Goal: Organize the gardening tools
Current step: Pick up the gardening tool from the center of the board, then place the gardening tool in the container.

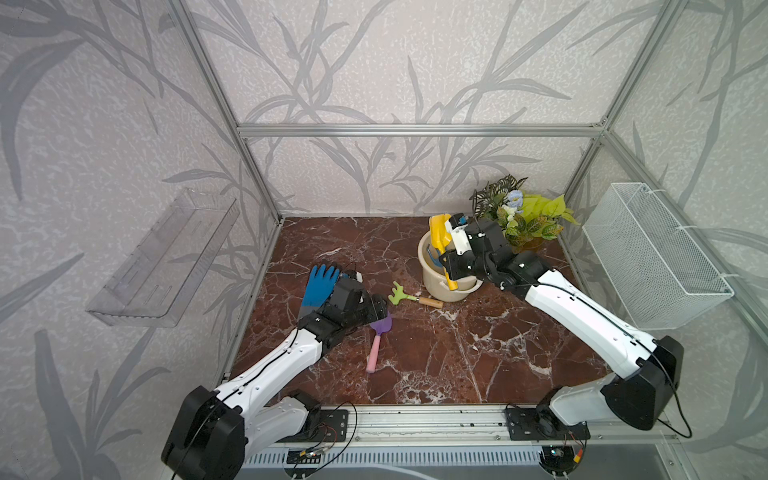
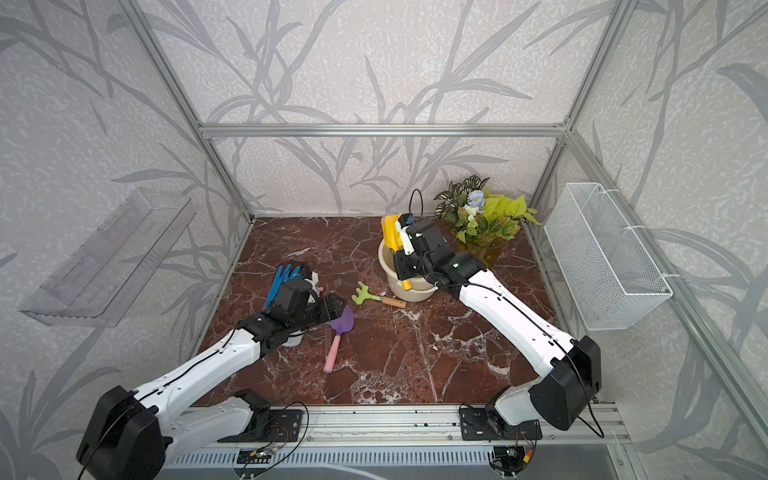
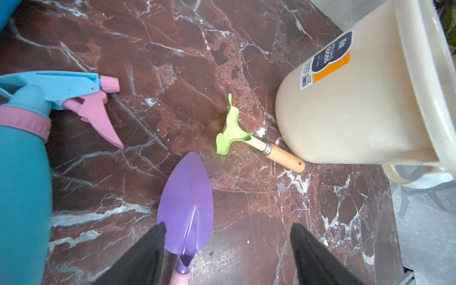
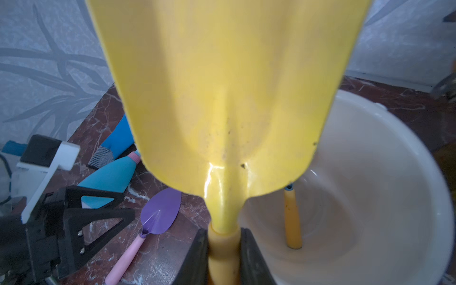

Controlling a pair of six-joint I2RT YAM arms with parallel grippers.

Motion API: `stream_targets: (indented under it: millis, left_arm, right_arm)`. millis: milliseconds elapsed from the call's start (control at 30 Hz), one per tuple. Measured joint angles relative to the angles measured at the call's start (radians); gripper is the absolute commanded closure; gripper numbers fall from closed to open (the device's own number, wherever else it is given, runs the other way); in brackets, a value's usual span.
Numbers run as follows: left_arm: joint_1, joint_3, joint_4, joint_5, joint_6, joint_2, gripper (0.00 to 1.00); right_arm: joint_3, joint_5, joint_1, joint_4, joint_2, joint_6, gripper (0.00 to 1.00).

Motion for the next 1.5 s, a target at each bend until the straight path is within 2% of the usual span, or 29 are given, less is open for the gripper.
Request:
stream_targets:
  millis: [267, 500, 700, 1267, 1500]
  left_arm:
    - [-0.003, 0.010, 0.012, 0.015, 0.000, 0.008, 0.19]
    - [-0.005, 0.010, 0.012, 0.019, 0.000, 0.008, 0.19]
    - [-0.005, 0.010, 0.012, 0.020, 0.000, 0.004, 0.17]
    - [-0.006, 0.010, 0.018, 0.028, 0.000, 0.008, 0.16]
    - [-0.006, 0.010, 0.018, 0.027, 0.008, 0.008, 0.16]
  right_arm:
    - [0.072, 0.055, -0.089, 0.071, 0.086, 0.000, 0.89]
    - [0.069, 0.151, -0.097, 0.167, 0.204, -0.022, 0.89]
    - [0.009, 0.196, -0.101, 0.263, 0.223, -0.035, 0.89]
    - [-0.079, 0.209, -0.132, 0.361, 0.319, -0.050, 0.89]
    - [-0.080, 0.208, -0.137, 0.366, 0.355, -0.057, 0.80]
